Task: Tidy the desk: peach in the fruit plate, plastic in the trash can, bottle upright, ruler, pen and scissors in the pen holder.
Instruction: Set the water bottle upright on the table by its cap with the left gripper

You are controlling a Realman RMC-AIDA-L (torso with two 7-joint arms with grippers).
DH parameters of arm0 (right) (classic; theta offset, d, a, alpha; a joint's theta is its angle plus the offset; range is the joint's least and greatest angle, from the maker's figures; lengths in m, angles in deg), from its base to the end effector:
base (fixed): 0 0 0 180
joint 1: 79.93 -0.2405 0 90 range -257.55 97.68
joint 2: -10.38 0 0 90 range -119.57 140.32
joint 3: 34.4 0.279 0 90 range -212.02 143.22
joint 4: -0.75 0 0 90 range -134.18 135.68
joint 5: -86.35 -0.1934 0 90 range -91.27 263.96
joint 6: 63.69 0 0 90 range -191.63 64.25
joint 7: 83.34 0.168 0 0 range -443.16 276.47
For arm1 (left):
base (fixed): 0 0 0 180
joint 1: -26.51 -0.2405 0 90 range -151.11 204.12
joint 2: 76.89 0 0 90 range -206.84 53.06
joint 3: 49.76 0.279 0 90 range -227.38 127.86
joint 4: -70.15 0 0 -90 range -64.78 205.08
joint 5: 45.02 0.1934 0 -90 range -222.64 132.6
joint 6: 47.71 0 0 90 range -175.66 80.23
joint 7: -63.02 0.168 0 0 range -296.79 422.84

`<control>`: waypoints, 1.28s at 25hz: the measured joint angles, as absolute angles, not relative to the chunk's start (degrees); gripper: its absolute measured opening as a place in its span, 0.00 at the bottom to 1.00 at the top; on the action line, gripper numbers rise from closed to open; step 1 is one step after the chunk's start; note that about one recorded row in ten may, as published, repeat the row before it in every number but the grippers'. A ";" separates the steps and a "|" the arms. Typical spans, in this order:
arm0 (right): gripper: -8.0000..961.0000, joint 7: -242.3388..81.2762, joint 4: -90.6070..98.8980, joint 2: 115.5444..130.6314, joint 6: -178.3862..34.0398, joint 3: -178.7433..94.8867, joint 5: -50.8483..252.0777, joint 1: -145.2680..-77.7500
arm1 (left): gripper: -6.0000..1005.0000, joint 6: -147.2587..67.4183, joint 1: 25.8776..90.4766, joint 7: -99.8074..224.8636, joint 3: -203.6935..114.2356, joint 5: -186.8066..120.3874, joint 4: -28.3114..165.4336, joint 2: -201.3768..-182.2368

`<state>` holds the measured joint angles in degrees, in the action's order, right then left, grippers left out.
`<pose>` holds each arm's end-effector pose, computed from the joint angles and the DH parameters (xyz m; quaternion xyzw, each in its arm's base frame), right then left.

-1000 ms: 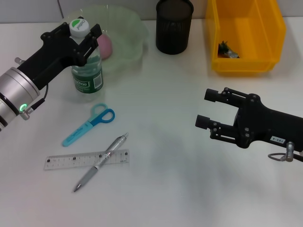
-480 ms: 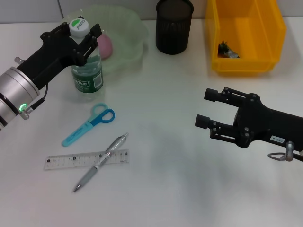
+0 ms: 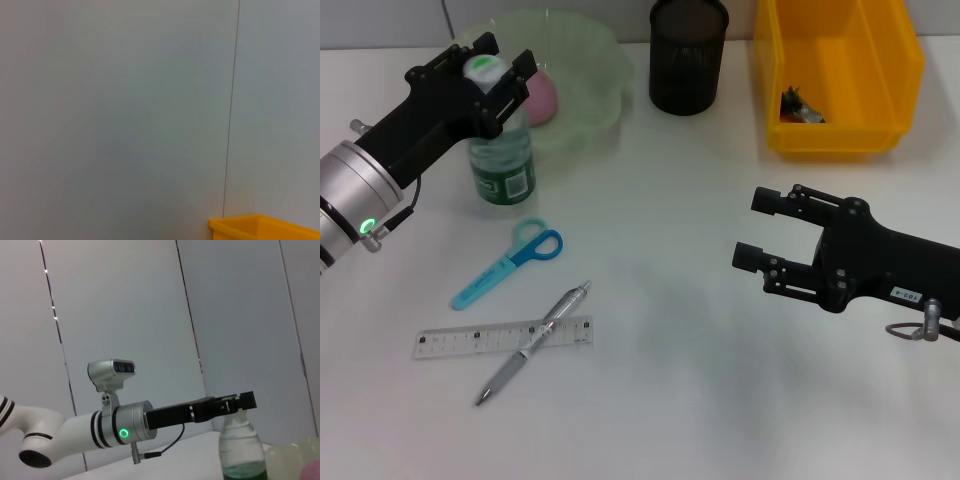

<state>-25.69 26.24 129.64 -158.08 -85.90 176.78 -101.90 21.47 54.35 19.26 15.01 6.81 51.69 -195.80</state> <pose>0.2588 0.2814 -0.0486 -0.9016 0.1487 0.3785 0.1472 -0.2643 0.3753 -0.0291 -0.8182 -0.1886 -0.3771 0.3908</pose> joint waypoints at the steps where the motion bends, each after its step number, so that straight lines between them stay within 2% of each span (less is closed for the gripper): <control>1: 0.76 -25.69 26.24 129.64 -158.08 -85.90 176.78 -101.90 | 0.46 21.47 54.31 19.26 15.01 6.84 51.68 -195.80; 6: 0.76 -25.69 26.24 129.64 -158.08 -85.90 176.79 -101.90 | 0.52 21.80 54.14 19.26 15.02 6.81 51.36 -195.80; 16: 0.76 -25.68 26.24 129.64 -158.08 -85.90 176.79 -101.90 | 0.55 24.76 53.60 18.93 14.68 6.80 50.90 -195.57; 23: 0.76 -25.69 26.24 129.64 -158.08 -85.90 176.78 -101.90 | 0.75 26.16 53.27 18.95 14.51 6.84 50.79 -195.54; 32: 0.76 -25.68 26.24 129.64 -157.89 -85.90 176.79 -101.90 | 0.76 31.14 50.96 19.10 14.40 6.84 48.19 -195.61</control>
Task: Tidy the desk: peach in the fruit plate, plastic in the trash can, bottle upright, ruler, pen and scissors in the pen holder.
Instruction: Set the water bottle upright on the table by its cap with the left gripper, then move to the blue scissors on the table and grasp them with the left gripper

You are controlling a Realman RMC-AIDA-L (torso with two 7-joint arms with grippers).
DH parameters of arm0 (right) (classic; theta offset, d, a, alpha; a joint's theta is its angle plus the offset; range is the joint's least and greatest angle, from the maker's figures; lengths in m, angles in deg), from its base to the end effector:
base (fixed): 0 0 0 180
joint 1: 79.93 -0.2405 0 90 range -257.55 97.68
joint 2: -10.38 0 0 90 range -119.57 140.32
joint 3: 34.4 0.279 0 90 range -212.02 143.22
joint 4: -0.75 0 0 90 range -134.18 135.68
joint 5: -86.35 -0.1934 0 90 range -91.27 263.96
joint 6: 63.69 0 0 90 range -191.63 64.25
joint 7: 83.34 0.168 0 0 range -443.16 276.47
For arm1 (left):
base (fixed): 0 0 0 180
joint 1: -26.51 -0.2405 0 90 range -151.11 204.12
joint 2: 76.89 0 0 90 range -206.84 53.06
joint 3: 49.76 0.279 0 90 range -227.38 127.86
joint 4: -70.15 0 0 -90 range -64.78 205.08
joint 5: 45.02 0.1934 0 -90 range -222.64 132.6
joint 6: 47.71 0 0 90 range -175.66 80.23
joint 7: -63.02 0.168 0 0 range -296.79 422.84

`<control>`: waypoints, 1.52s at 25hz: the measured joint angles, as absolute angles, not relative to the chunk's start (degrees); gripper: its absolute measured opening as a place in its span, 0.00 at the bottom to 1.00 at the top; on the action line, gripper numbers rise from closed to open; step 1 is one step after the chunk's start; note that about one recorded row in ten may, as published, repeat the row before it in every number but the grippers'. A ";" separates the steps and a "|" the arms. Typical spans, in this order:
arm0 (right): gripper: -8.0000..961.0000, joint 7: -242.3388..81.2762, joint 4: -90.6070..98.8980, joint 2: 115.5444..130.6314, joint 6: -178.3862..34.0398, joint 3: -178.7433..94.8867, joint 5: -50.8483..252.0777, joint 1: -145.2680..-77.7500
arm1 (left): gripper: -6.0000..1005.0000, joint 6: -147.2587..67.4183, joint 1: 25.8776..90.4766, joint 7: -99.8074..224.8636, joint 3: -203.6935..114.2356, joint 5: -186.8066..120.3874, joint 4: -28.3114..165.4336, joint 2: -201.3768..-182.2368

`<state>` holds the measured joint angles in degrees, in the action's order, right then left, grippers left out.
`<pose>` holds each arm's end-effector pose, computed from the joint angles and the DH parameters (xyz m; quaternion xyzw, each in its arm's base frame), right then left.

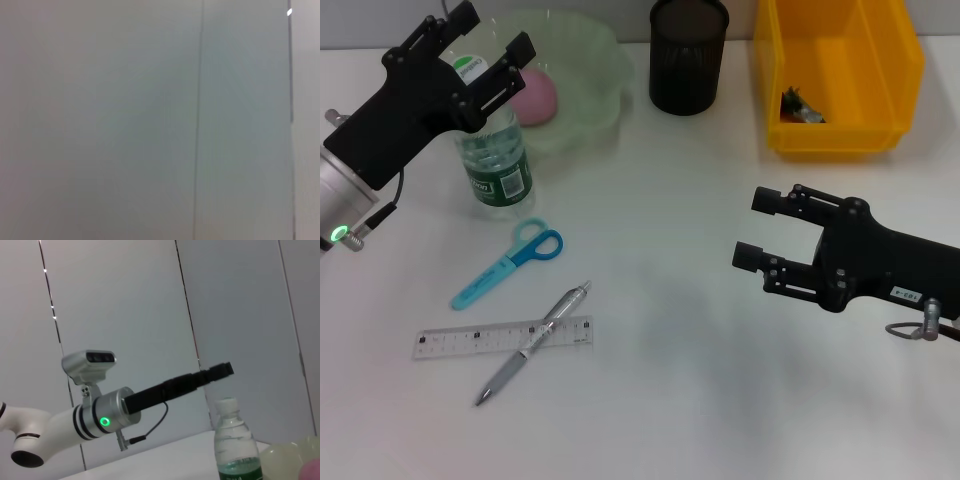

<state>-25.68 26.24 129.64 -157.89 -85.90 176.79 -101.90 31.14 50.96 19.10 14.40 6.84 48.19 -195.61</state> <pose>0.2592 0.2818 -0.0487 -0.9018 0.1495 0.3775 0.1483 -0.2526 0.3538 -0.0099 -0.8080 -0.1379 -0.4329 0.3751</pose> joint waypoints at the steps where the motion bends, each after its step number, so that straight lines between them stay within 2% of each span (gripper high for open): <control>1: 0.76 -25.68 26.24 129.64 -157.75 -85.90 176.79 -101.90 | 0.76 32.25 50.76 18.99 14.40 6.84 48.04 -195.59; 10: 0.76 -25.68 26.26 129.72 -157.46 -85.90 176.51 -101.90 | 0.76 37.87 50.09 18.33 14.82 7.34 47.24 -195.31; 20: 0.76 -25.69 26.24 129.73 -157.41 -85.90 176.09 -101.93 | 0.76 36.44 45.73 11.11 18.28 10.04 36.14 -195.17; 31: 0.76 -25.69 26.13 129.73 -156.93 -85.90 175.46 -101.96 | 0.76 28.57 39.96 -19.72 18.36 34.47 4.45 -195.36; 38: 0.76 -25.69 25.82 129.73 -156.42 -85.90 175.46 -101.65 | 0.76 29.65 40.04 -43.51 19.22 56.01 -12.94 -195.42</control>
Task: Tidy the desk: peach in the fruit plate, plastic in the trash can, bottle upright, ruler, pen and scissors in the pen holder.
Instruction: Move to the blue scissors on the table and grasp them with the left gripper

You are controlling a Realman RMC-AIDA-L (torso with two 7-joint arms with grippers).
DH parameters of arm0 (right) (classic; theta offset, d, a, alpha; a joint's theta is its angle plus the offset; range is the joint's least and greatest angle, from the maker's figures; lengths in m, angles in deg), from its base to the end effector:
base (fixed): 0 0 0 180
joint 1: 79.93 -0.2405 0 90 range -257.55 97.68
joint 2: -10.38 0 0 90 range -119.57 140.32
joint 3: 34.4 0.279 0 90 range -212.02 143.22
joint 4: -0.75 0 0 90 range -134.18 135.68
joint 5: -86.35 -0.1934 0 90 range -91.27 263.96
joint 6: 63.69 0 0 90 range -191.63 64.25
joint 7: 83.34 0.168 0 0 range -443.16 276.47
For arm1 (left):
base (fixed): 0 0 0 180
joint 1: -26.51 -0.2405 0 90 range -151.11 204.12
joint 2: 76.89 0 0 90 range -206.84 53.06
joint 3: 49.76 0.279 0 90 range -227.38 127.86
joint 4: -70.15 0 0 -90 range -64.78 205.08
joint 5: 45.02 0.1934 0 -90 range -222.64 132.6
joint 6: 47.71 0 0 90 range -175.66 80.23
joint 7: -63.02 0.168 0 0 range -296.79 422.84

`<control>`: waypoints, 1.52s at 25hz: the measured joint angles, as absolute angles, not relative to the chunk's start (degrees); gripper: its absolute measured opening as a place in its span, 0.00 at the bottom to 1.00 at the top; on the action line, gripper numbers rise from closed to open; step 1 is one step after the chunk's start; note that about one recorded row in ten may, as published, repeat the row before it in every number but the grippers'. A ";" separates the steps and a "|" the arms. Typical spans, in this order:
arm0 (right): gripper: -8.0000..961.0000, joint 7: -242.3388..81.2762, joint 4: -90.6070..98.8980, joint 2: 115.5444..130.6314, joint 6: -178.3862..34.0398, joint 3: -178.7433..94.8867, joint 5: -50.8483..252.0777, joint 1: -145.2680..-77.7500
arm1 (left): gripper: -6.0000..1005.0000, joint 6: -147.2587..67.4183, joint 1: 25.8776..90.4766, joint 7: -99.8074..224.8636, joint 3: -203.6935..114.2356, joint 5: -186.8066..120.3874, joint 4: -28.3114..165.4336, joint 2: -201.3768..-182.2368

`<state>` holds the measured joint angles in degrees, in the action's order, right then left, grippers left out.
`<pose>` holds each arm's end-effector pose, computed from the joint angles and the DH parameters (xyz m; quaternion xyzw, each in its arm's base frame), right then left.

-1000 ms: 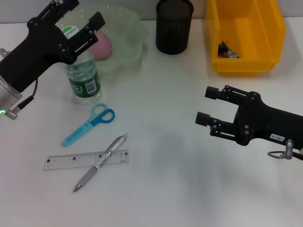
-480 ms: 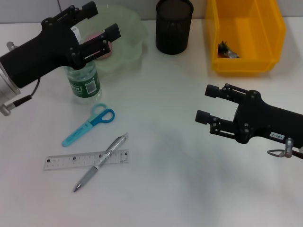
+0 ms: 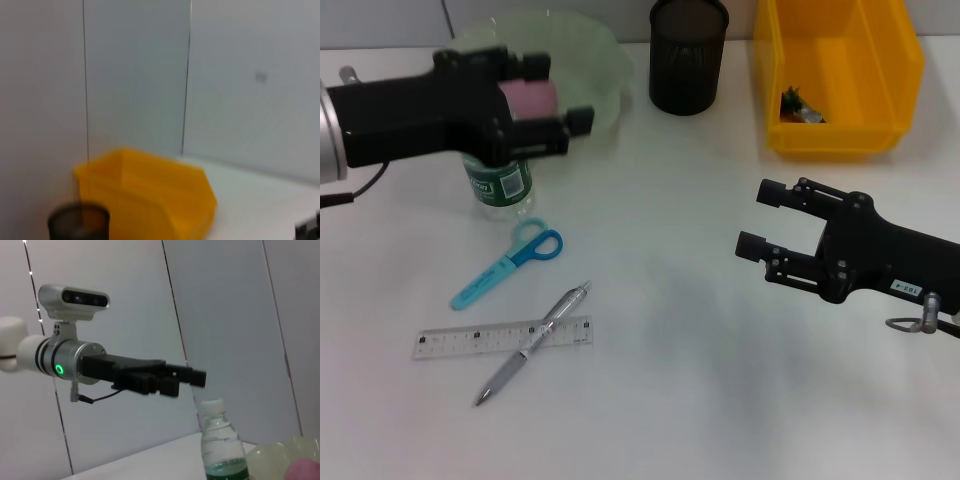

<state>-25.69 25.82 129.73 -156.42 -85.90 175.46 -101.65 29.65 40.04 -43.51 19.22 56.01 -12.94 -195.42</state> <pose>0.2621 0.2850 -0.0486 -0.8969 0.1603 0.3783 0.1635 -0.1937 0.3217 0.0180 -0.9420 -0.1590 -0.2079 0.2102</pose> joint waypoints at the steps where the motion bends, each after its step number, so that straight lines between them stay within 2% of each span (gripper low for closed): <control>1: 0.76 -25.69 25.82 129.73 -156.42 -85.90 175.46 -101.65 | 0.76 29.65 40.04 -43.51 19.22 56.01 -12.94 -195.42; 5: 0.76 -25.75 24.95 129.73 -155.65 -85.90 175.46 -101.99 | 0.76 33.32 40.18 -58.11 20.55 68.98 -22.04 -195.43; 12: 0.76 -26.07 24.64 129.73 -155.17 -85.90 175.37 -102.39 | 0.76 36.60 41.71 -71.11 23.01 80.44 -25.78 -195.45; 23: 0.76 -26.24 24.58 129.72 -153.59 -85.90 175.29 -102.52 | 0.76 38.26 48.66 -81.71 28.80 91.82 -19.73 -195.60; 30: 0.76 -25.90 24.57 129.73 -153.36 -85.88 175.27 -102.38 | 0.76 38.98 56.73 -87.54 33.50 100.66 -12.58 -195.69; 38: 0.76 -25.77 23.50 129.72 -153.33 -84.18 175.20 -102.51 | 0.76 39.03 60.09 -90.17 34.04 103.53 -9.05 -195.93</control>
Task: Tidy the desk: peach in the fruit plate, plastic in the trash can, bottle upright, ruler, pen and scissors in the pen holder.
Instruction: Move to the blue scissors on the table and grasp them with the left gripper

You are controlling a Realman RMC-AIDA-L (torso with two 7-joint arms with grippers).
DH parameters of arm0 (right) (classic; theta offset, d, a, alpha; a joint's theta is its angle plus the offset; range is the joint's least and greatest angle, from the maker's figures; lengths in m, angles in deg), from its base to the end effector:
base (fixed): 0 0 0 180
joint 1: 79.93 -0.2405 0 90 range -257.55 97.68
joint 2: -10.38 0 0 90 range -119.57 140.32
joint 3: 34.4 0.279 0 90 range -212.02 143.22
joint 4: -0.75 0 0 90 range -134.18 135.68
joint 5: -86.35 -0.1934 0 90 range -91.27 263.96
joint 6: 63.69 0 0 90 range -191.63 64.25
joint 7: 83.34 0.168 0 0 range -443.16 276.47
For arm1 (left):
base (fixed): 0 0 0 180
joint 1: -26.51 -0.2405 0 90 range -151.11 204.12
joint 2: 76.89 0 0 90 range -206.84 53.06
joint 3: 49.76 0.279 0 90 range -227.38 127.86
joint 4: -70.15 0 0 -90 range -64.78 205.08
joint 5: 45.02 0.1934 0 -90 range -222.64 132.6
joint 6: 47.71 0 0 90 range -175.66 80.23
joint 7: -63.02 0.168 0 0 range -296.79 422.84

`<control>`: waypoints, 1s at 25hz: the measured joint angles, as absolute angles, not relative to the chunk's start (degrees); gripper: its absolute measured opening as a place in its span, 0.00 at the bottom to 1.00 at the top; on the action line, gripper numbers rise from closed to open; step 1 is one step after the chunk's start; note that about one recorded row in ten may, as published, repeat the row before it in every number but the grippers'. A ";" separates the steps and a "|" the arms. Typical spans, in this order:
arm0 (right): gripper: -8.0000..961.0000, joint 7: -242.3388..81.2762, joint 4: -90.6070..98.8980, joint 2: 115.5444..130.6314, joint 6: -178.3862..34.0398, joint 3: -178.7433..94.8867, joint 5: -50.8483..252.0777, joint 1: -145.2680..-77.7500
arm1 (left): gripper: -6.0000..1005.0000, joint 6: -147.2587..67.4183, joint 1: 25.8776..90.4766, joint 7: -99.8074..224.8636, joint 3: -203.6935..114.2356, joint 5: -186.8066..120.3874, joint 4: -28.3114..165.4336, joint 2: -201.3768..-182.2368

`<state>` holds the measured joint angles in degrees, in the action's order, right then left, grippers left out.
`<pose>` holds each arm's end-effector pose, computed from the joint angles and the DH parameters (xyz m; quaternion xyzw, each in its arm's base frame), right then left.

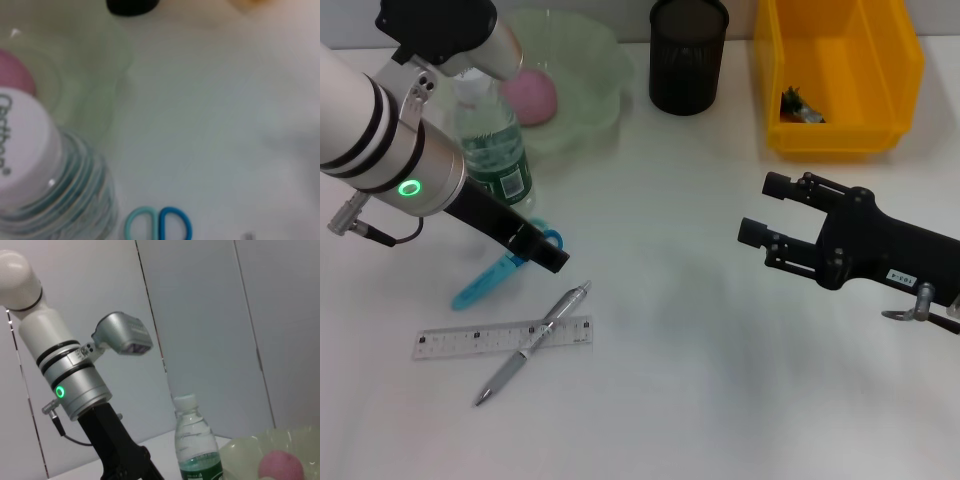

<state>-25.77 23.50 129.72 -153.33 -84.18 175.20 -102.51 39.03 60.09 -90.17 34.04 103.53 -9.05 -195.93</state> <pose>0.2681 0.2937 -0.0512 -0.8900 0.1852 0.3729 0.1860 -0.2055 0.3537 -0.0414 -0.9060 -0.3408 0.1659 0.1886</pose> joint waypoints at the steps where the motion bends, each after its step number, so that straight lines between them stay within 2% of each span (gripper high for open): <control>1: 0.76 -25.77 23.46 129.69 -153.33 -83.98 175.20 -102.54 | 0.76 39.03 60.36 -90.52 34.14 103.99 -8.59 -195.93; 25: 0.76 -25.64 22.99 129.64 -153.74 -84.02 175.19 -103.32 | 0.75 35.48 62.49 -91.58 34.44 107.53 -0.82 -195.98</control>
<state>-25.64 22.99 129.64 -153.74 -84.02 175.19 -103.32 35.48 62.49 -91.58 34.44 107.53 -0.82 -195.98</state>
